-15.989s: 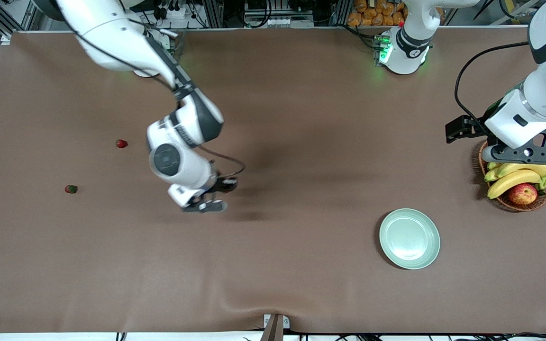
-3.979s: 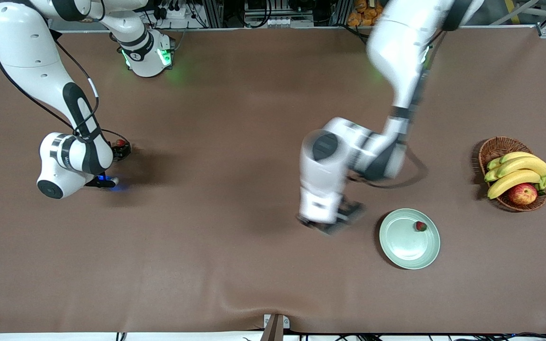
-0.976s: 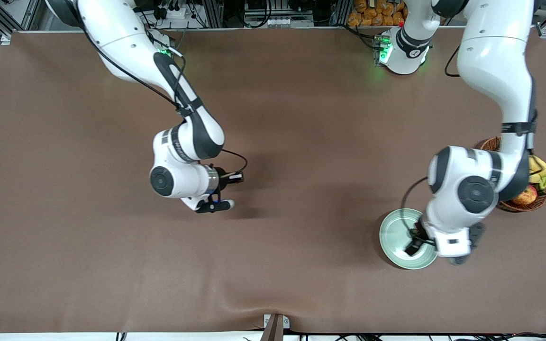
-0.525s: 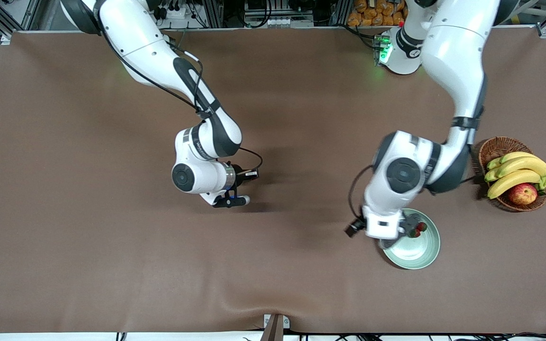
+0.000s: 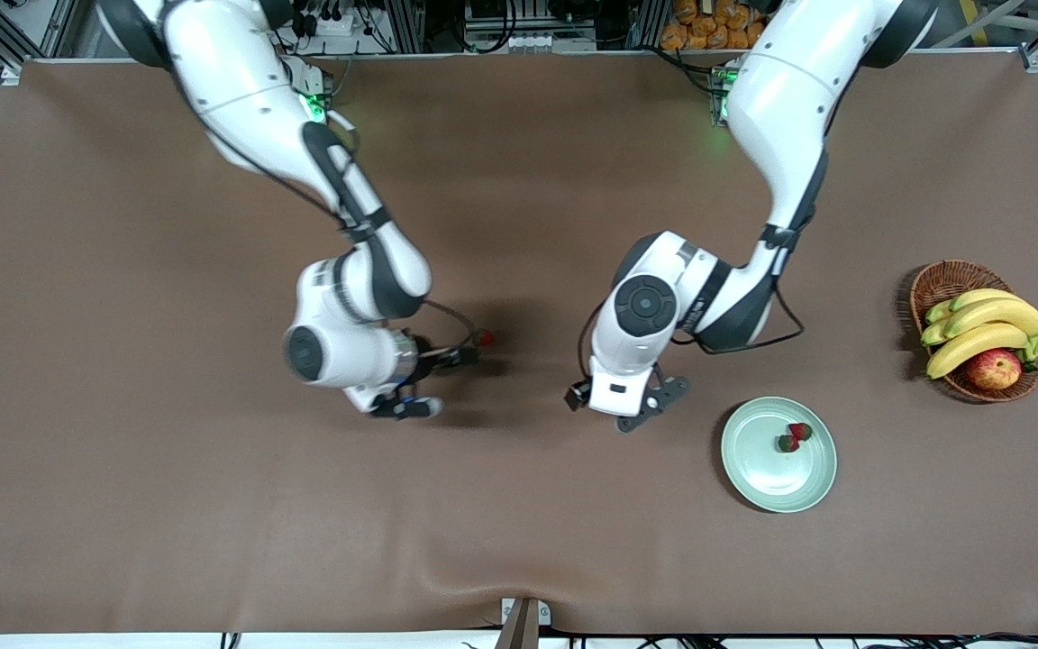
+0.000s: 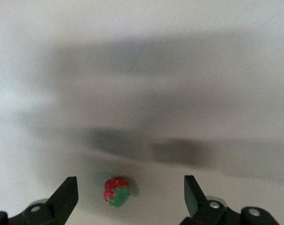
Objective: Collect all strawberries into plate
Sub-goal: 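Set the third strawberry mid-table with the right gripper while the left gripper returns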
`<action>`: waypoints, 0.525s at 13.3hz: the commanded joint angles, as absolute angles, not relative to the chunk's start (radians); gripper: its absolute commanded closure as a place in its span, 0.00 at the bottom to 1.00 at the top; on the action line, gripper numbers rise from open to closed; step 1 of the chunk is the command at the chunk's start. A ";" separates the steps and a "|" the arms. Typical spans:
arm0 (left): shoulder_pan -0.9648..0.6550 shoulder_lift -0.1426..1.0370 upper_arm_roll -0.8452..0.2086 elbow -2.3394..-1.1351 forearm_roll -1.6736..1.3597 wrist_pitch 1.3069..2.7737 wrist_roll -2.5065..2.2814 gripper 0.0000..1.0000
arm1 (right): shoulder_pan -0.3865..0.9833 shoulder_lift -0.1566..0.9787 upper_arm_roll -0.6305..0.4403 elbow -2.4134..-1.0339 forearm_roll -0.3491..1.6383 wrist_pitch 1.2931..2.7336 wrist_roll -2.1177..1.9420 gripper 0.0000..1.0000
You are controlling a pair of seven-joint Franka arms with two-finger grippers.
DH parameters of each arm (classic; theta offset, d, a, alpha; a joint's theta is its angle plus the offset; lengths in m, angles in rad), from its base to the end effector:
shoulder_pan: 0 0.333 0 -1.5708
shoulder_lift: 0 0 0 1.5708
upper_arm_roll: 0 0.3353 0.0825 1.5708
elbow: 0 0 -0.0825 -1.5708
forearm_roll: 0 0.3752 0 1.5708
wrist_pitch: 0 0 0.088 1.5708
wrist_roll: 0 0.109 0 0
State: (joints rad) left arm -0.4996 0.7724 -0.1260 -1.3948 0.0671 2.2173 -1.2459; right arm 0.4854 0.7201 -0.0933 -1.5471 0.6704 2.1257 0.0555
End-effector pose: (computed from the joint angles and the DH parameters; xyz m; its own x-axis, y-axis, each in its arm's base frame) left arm 0.6160 -0.4163 0.2717 0.8145 0.5801 -0.0124 0.5796 -0.8124 0.0636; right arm 0.6333 0.3044 0.2406 0.9733 0.0081 -0.2294 -0.0906 -0.9047 -0.4164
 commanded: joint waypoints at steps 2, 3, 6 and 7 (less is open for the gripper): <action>-0.612 0.838 -0.112 -1.336 0.043 2.278 -1.492 0.00 | 0.255 0.531 -0.077 -1.540 0.437 1.803 0.040 0.00; -0.632 0.841 -0.117 -1.336 0.041 2.283 -1.523 0.00 | 0.203 0.497 -0.077 -1.514 0.364 1.745 0.032 0.00; -0.716 0.859 -0.112 -1.335 0.041 2.324 -1.757 0.00 | 0.040 0.385 -0.078 -1.505 0.249 1.687 -0.040 0.00; -0.730 0.859 -0.110 -1.335 0.041 2.345 -1.844 0.00 | -0.007 0.350 -0.078 -1.503 0.223 1.687 -0.072 0.00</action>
